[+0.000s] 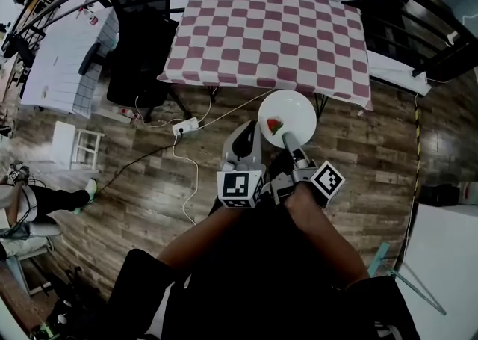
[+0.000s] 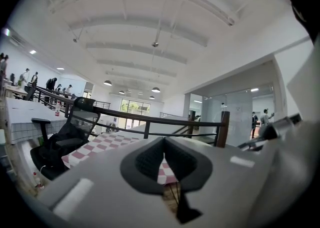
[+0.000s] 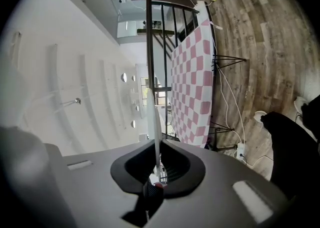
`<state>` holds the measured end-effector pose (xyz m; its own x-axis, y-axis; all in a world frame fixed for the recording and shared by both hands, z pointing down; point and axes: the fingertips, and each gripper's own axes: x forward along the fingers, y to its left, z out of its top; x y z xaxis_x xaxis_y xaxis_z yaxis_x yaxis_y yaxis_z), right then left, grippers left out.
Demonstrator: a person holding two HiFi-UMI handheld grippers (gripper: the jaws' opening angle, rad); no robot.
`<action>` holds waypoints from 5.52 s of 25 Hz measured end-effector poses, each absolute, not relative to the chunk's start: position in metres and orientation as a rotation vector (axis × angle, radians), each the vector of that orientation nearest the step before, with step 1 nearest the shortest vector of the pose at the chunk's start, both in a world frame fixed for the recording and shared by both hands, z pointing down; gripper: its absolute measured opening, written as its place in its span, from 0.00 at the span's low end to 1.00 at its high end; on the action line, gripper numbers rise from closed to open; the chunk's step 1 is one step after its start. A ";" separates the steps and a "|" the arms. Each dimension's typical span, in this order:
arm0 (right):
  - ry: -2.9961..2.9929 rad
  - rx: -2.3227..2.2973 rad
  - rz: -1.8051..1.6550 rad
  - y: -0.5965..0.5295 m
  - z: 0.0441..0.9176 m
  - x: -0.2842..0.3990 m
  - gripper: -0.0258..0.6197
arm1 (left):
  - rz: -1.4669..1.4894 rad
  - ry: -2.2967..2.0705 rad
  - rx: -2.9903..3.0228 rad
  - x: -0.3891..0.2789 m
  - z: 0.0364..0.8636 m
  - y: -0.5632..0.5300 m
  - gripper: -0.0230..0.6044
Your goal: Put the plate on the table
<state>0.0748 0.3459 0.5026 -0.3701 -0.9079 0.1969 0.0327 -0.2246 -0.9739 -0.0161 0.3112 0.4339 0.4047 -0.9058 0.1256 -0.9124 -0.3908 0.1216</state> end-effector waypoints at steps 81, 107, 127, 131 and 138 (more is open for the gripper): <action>1.325 -1.206 -1.694 -0.145 0.572 0.097 0.07 | 0.317 -1.464 2.465 -0.011 0.516 -0.162 0.05; 1.433 -1.162 -1.860 -0.218 0.727 0.129 0.07 | 0.453 -1.522 2.333 0.010 0.582 -0.213 0.05; 1.460 -1.085 -1.932 -0.212 0.774 0.112 0.07 | 0.492 -1.535 2.293 -0.008 0.594 -0.204 0.05; 1.416 -1.100 -1.936 -0.210 0.776 0.114 0.07 | 0.421 -1.529 2.290 -0.005 0.580 -0.206 0.05; 1.423 -1.145 -1.983 -0.210 0.779 0.111 0.08 | 0.396 -1.535 2.265 -0.005 0.568 -0.213 0.05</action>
<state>0.1110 -0.2105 0.7792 -0.5594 -0.7432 0.3669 -0.1098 -0.3723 -0.9216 -0.0047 -0.2134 0.5679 0.3659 -0.8251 0.4305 -0.9304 -0.3353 0.1483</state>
